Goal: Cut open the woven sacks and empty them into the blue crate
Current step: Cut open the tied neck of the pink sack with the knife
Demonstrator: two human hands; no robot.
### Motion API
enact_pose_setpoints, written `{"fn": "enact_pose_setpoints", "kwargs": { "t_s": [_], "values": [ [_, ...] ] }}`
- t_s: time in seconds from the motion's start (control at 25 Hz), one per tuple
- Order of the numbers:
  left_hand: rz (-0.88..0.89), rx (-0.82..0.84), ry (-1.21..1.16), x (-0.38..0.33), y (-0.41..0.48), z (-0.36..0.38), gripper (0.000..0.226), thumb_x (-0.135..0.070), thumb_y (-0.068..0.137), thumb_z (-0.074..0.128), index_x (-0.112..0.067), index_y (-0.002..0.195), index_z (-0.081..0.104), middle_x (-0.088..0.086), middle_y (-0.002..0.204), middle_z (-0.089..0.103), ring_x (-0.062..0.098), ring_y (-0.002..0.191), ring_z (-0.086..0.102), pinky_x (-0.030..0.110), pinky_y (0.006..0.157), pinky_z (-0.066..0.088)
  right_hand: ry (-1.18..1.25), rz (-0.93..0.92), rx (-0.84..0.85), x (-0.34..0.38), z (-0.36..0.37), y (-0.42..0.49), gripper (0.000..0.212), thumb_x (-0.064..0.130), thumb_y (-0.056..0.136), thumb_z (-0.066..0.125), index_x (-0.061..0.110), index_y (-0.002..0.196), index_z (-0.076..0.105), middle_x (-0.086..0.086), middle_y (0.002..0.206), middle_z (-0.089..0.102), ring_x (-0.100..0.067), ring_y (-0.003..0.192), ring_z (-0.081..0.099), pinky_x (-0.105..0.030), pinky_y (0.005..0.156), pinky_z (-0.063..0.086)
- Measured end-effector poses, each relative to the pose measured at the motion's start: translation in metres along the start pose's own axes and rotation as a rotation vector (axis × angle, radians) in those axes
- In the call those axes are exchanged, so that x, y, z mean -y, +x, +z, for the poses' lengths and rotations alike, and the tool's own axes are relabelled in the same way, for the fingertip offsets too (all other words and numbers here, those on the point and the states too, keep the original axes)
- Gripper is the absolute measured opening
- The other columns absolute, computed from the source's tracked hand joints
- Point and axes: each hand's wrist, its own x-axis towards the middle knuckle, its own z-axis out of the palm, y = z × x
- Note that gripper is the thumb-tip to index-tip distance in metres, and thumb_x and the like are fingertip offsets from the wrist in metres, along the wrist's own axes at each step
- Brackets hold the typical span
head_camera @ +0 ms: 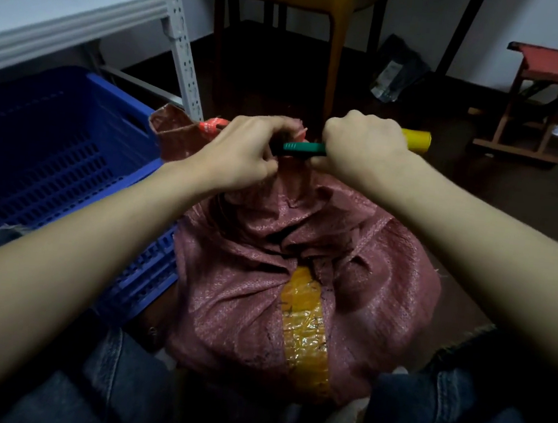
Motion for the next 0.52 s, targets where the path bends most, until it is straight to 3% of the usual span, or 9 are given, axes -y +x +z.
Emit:
{"fn": "enact_pose_setpoints", "kwargs": {
  "t_s": [0.24, 0.36, 0.52],
  "values": [
    [-0.053, 0.016, 0.008, 0.013, -0.001, -0.005, 0.058, 0.002, 0.079, 0.061, -0.015, 0.133, 0.05, -0.005, 0.088, 0.063, 0.009, 0.074, 0.059, 0.008, 0.067, 0.033, 0.045, -0.014, -0.003, 0.002, 0.007, -0.001, 0.046, 0.044, 0.091, 0.055, 0.01, 0.123, 0.055, -0.015, 0.123, 0.056, -0.036, 0.113, 0.056, -0.039, 0.084, 0.044],
    [-0.101, -0.005, 0.03, 0.027, 0.0, -0.012, 0.057, 0.003, 0.08, 0.059, -0.016, 0.133, 0.049, 0.006, 0.089, 0.071, 0.016, 0.086, 0.067, 0.008, 0.067, 0.032, 0.055, 0.003, -0.024, -0.006, 0.001, -0.003, 0.048, 0.048, 0.09, 0.056, 0.012, 0.121, 0.057, -0.015, 0.12, 0.057, -0.037, 0.111, 0.057, -0.038, 0.078, 0.041],
    [-0.109, 0.004, 0.056, 0.034, 0.001, -0.011, 0.058, 0.003, 0.082, 0.056, -0.018, 0.135, 0.046, 0.007, 0.089, 0.071, 0.016, 0.091, 0.067, 0.009, 0.069, 0.034, 0.07, -0.004, -0.013, -0.006, 0.0, -0.005, 0.048, 0.049, 0.09, 0.055, 0.013, 0.121, 0.057, -0.014, 0.119, 0.056, -0.037, 0.109, 0.057, -0.038, 0.078, 0.041]
  ]
}}
